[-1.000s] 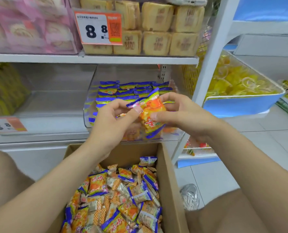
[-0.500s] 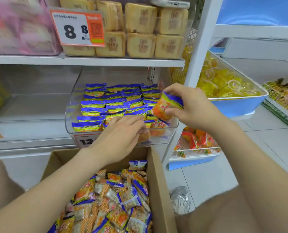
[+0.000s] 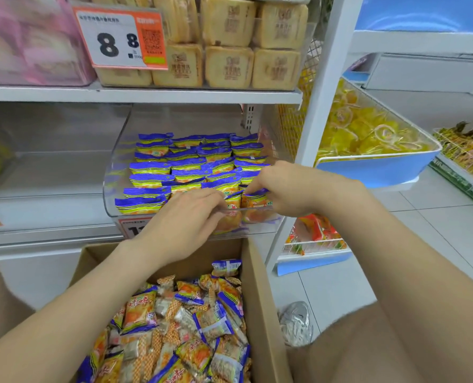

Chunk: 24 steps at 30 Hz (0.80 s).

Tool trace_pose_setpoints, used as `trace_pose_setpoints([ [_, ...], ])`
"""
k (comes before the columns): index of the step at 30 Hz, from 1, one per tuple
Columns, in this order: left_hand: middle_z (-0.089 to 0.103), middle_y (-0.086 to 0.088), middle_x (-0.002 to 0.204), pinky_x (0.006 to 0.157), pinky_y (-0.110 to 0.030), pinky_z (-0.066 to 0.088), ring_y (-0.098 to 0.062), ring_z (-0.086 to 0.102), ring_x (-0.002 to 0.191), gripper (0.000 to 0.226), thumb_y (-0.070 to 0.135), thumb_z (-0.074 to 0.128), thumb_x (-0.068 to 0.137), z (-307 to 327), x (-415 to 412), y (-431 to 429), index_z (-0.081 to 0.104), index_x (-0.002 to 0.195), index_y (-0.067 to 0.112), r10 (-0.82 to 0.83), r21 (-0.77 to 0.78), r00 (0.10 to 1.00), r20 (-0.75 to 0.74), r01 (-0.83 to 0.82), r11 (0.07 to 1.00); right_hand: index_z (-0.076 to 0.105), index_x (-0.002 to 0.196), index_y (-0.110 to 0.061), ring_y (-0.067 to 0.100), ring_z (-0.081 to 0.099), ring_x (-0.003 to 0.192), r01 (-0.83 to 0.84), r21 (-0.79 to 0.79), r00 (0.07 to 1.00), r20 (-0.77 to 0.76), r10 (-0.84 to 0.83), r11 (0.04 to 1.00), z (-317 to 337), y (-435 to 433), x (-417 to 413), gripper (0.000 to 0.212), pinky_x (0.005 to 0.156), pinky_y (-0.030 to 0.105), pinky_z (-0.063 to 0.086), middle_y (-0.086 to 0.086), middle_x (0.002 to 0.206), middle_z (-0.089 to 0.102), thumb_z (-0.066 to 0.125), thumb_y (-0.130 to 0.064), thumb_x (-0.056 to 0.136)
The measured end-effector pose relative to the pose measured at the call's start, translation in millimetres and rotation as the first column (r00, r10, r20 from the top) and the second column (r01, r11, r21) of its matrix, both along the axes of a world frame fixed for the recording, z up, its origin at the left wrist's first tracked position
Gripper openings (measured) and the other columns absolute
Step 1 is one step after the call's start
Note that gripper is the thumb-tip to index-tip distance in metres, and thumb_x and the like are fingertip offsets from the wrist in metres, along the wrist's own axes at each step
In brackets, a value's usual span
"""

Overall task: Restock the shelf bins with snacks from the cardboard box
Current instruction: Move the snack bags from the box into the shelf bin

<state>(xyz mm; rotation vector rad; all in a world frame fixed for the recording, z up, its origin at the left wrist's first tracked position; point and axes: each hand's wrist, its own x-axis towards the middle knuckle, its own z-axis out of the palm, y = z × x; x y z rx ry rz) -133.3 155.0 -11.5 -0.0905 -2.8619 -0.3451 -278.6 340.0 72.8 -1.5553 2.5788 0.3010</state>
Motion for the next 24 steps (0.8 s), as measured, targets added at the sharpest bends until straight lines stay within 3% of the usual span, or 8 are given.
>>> trace_pose_setpoints([
  [5, 0.051, 0.014, 0.156, 0.114, -0.039, 0.037, -0.010, 0.042, 0.147, 0.032, 0.026, 0.043, 0.110, -5.8, 1.1, 0.2, 0.058, 0.138, 0.031, -0.037, -0.059, 0.999, 0.035, 0.039, 0.998, 0.072, 0.111, -0.022, 0.036, 0.061, 0.097, 0.083, -0.171, 0.989, -0.104, -0.101, 0.982, -12.0, -8.9, -7.7, 0.024, 0.070, 0.039, 0.050, 0.006, 0.096, 0.058, 0.070, -0.011, 0.090],
  [10, 0.046, 0.003, 0.159, 0.116, -0.043, 0.041, -0.022, 0.045, 0.144, 0.033, 0.030, 0.041, 0.109, -5.7, 0.2, -2.4, 0.058, 0.138, 0.028, -0.030, -0.047, 0.999, 0.036, 0.032, 0.998, 0.077, 0.102, -0.020, 0.034, 0.064, 0.095, 0.073, -0.047, 0.996, -0.049, -0.076, 0.996, -15.6, -17.7, -8.7, 0.019, 0.063, 0.031, 0.045, 0.006, 0.093, 0.060, 0.077, -0.012, 0.085],
  [12, 0.052, 0.003, 0.152, 0.114, -0.043, 0.041, -0.023, 0.050, 0.136, 0.032, 0.029, 0.040, 0.110, -6.4, 0.4, -2.0, 0.058, 0.136, 0.028, -0.029, -0.059, 0.999, 0.037, 0.031, 0.998, 0.070, 0.093, -0.015, 0.034, 0.060, 0.086, 0.074, -0.048, 0.992, -0.101, -0.079, 0.996, -18.4, -24.2, -7.4, 0.014, 0.061, 0.031, 0.040, 0.007, 0.091, 0.056, 0.074, -0.005, 0.083],
  [15, 0.049, 0.002, 0.157, 0.125, -0.047, 0.030, -0.023, 0.048, 0.142, 0.032, 0.025, 0.040, 0.111, -7.5, -1.5, -2.7, 0.058, 0.137, 0.026, -0.021, -0.069, 0.998, 0.060, 0.025, 0.997, 0.052, 0.083, -0.015, 0.033, 0.046, 0.075, 0.104, -0.095, 0.978, -0.170, -0.119, 0.990, -23.5, -32.9, -4.0, 0.024, 0.064, 0.034, 0.039, 0.003, 0.078, 0.035, 0.064, 0.006, 0.085],
  [17, 0.047, 0.002, 0.160, 0.127, -0.045, 0.024, -0.021, 0.045, 0.146, 0.033, 0.023, 0.041, 0.112, -7.5, -1.2, -3.7, 0.058, 0.139, 0.027, -0.022, -0.050, 0.997, 0.068, 0.026, 0.998, 0.049, 0.071, -0.013, 0.033, 0.047, 0.076, 0.103, -0.076, 0.987, -0.118, -0.111, 0.992, -22.4, -33.4, -5.8, 0.026, 0.059, 0.031, 0.037, 0.003, 0.073, 0.036, 0.064, 0.006, 0.081],
  [20, 0.046, 0.005, 0.160, 0.127, -0.043, 0.021, -0.018, 0.043, 0.147, 0.033, 0.024, 0.040, 0.112, -5.7, 0.8, -4.2, 0.057, 0.140, 0.029, -0.031, -0.025, 0.996, 0.080, 0.033, 0.999, 0.079, 0.091, -0.014, 0.027, 0.063, 0.092, 0.080, -0.068, 0.997, 0.012, -0.079, 0.994, -7.4, -24.0, -10.0, 0.013, 0.070, 0.034, 0.055, -0.001, 0.082, 0.065, 0.077, -0.009, 0.079],
  [22, 0.049, 0.006, 0.157, 0.128, -0.045, 0.022, -0.017, 0.044, 0.146, 0.031, 0.025, 0.040, 0.112, -4.1, 1.0, -4.3, 0.058, 0.137, 0.029, -0.037, 0.000, 0.996, 0.081, 0.038, 0.999, 0.080, 0.108, -0.015, 0.022, 0.068, 0.096, 0.075, -0.136, 0.996, 0.056, -0.068, 0.988, 2.0, -14.2, -13.6, 0.028, 0.086, 0.036, 0.058, -0.001, 0.096, 0.075, 0.085, -0.020, 0.080],
  [24, 0.049, 0.007, 0.156, 0.129, -0.047, 0.023, -0.016, 0.043, 0.146, 0.031, 0.026, 0.040, 0.112, -2.3, 0.5, -3.2, 0.060, 0.135, 0.028, -0.035, 0.019, 0.996, 0.084, 0.033, 0.999, 0.081, 0.107, -0.018, 0.020, 0.068, 0.093, 0.074, -0.180, 0.995, 0.077, -0.061, 0.981, 3.3, -8.2, -12.3, 0.027, 0.087, 0.037, 0.057, 0.000, 0.094, 0.076, 0.087, -0.026, 0.082],
])
